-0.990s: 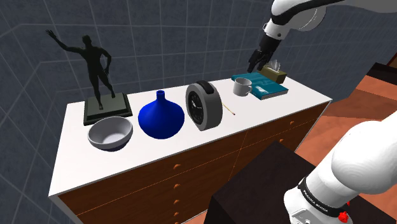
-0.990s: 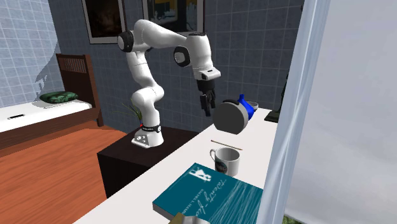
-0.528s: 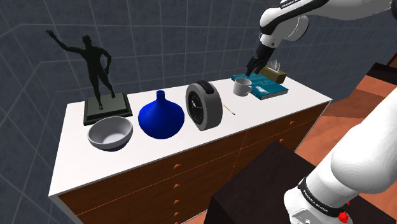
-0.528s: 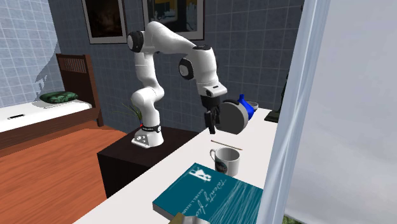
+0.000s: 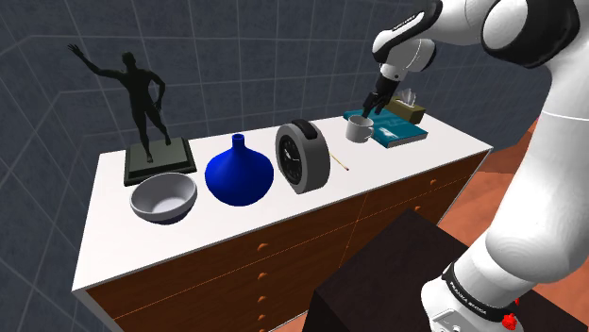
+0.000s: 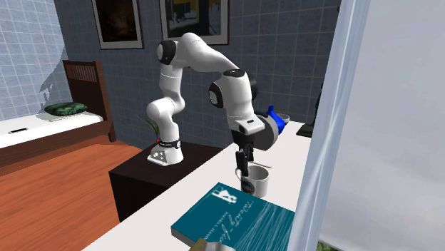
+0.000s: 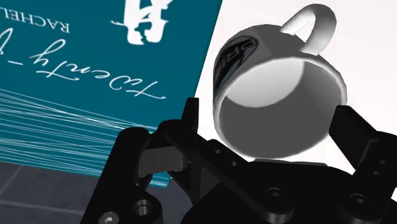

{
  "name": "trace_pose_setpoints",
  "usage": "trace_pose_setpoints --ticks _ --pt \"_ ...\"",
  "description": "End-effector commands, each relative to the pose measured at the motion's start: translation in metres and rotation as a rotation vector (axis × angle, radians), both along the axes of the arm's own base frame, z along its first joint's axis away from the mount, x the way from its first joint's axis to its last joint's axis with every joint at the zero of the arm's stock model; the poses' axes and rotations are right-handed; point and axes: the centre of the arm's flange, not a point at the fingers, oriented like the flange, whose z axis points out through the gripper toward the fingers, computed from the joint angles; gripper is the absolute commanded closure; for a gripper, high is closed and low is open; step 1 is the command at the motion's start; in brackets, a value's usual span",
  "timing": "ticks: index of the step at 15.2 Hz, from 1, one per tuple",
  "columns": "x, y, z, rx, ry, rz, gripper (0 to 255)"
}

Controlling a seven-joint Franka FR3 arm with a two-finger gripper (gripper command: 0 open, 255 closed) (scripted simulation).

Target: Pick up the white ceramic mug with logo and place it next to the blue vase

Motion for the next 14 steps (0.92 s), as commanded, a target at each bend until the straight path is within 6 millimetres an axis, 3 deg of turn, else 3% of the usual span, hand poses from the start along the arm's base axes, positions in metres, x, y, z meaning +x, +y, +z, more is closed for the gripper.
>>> trace_pose_setpoints --ticks 1,2,9,14 --pt "0.013 -0.02 -0.013 -0.003 0.001 0.0 0" --pt "0.018 -0.028 -0.019 -0.004 0.002 0.0 0" --pt "0.024 -0.025 -0.056 -0.004 0.002 0.0 0" --pt "0.024 -0.024 -0.059 -0.004 0.002 0.0 0"
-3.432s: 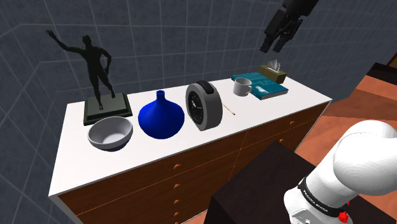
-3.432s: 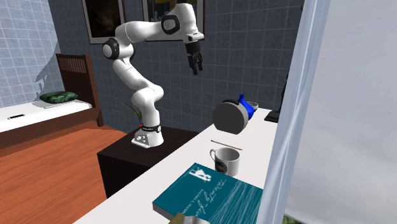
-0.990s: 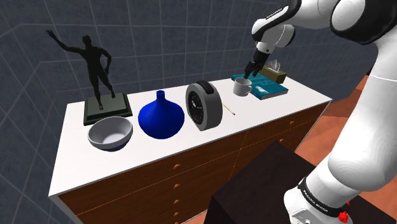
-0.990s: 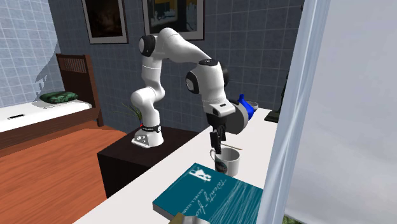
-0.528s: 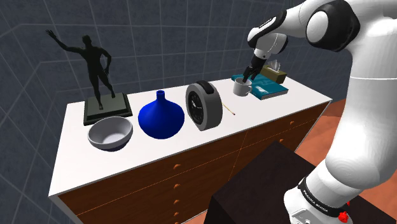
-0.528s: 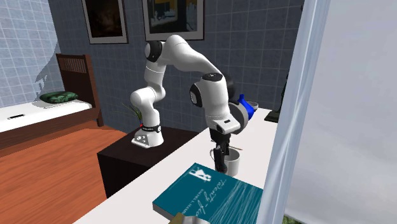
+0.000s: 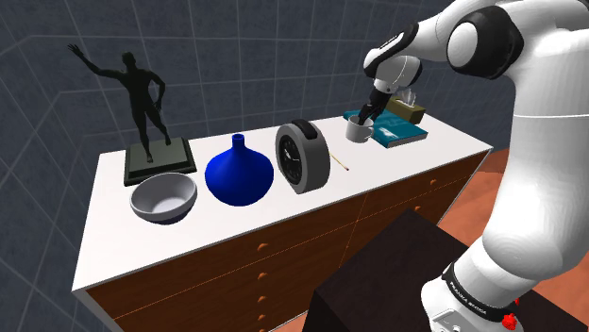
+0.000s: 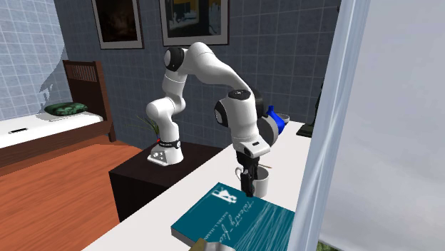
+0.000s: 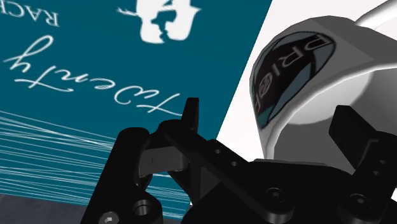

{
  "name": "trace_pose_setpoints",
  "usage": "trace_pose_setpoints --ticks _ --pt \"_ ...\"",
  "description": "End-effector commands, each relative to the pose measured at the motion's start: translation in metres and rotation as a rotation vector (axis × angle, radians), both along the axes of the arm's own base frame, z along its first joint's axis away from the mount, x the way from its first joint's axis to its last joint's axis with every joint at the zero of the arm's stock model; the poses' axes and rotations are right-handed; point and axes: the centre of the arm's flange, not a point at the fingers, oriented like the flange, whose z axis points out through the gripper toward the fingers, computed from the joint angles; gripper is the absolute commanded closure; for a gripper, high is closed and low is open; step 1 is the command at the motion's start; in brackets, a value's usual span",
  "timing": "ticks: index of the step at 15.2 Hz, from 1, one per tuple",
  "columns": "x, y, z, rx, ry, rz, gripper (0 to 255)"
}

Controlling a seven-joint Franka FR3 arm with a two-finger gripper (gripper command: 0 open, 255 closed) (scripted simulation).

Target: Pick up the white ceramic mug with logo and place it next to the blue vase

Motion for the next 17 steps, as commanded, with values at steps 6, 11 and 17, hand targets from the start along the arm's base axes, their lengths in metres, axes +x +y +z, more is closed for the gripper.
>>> trace_pose_setpoints --ticks 6,11,17 --pt "0.0 0.0 0.0 0.0 0.0 0.0 255" --pt "0.0 0.0 0.0 0.0 0.0 0.0 255" --pt "0.0 0.0 0.021 0.0 0.0 0.0 255"
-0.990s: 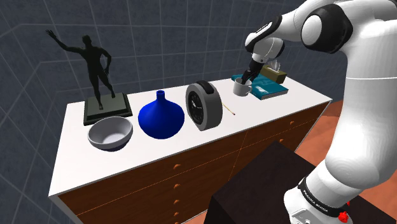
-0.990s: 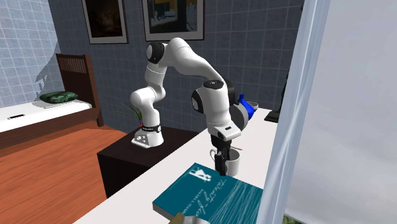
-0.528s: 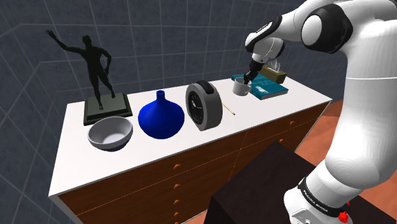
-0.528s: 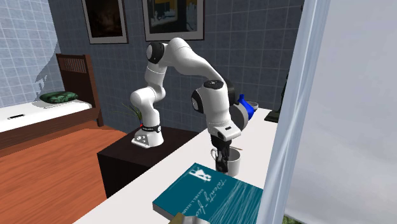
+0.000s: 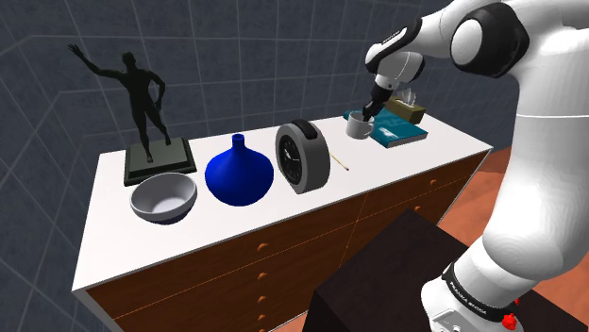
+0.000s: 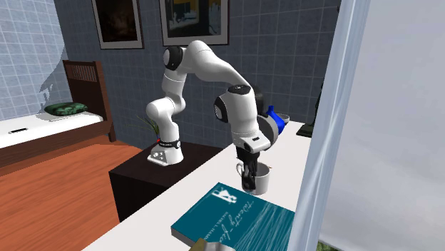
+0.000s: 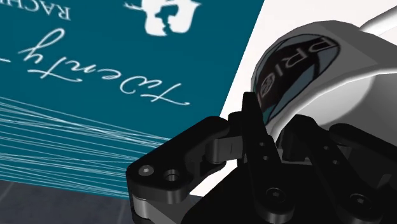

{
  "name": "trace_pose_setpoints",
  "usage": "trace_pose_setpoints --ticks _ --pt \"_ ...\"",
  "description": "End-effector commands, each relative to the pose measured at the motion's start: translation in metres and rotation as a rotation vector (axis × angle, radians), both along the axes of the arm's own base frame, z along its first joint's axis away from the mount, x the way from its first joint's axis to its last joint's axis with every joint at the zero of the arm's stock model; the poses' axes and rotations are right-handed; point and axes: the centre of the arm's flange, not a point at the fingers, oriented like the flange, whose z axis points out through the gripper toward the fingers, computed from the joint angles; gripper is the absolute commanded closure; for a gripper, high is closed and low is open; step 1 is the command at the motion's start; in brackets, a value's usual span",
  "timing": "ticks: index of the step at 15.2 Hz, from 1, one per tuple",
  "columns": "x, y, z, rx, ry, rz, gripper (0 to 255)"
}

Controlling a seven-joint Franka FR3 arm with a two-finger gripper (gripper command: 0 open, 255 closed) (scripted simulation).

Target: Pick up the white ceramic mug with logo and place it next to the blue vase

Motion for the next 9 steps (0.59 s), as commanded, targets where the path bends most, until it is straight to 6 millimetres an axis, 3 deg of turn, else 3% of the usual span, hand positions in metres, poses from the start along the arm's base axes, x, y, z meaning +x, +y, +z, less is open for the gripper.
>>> trace_pose_setpoints --ticks 1,9 --pt "0.001 0.0 0.011 0.0 0.0 0.0 255" --pt "0.001 0.0 0.053 0.0 0.0 0.0 255"
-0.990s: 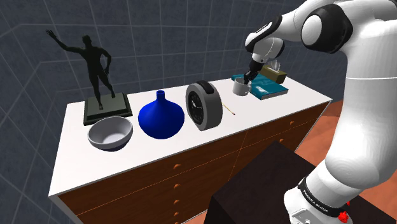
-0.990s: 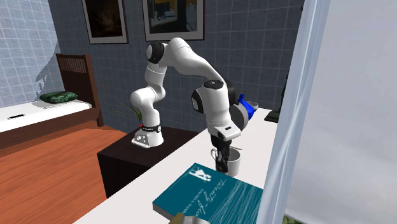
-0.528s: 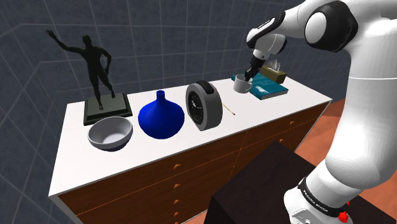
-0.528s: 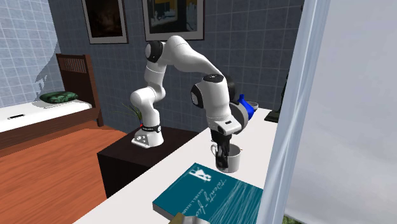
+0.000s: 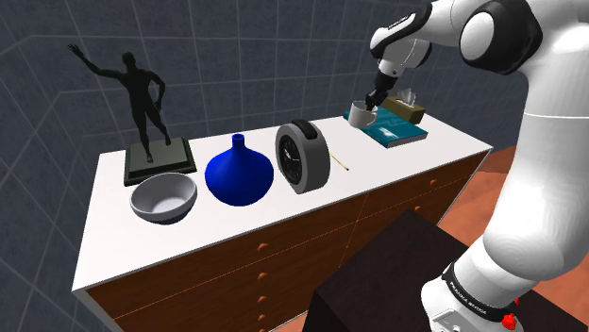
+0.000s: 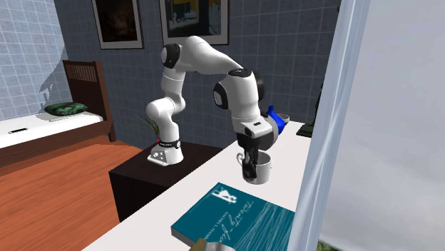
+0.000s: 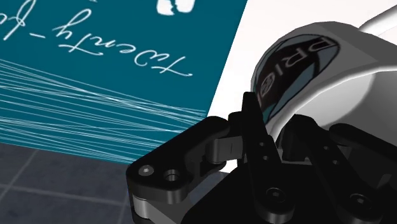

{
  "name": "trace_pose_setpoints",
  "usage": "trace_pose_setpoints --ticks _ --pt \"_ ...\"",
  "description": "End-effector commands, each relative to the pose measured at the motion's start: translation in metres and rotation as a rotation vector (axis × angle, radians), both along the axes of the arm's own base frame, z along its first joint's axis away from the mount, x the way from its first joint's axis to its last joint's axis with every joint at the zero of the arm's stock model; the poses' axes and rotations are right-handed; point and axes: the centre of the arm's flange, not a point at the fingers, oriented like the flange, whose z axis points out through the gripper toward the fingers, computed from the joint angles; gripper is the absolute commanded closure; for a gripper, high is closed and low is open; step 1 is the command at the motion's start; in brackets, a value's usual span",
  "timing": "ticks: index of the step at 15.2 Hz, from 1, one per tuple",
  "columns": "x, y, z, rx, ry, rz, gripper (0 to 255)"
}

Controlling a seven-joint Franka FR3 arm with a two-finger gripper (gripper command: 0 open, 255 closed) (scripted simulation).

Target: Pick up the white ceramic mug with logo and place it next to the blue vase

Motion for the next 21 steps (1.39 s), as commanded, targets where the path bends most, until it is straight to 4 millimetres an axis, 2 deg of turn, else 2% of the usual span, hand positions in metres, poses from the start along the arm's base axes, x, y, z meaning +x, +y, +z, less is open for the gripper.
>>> trace_pose_setpoints --ticks 1,21 --pt "0.0 0.001 0.011 0.0 0.0 0.0 255" --pt "0.0 0.001 0.117 0.0 0.0 0.0 255"
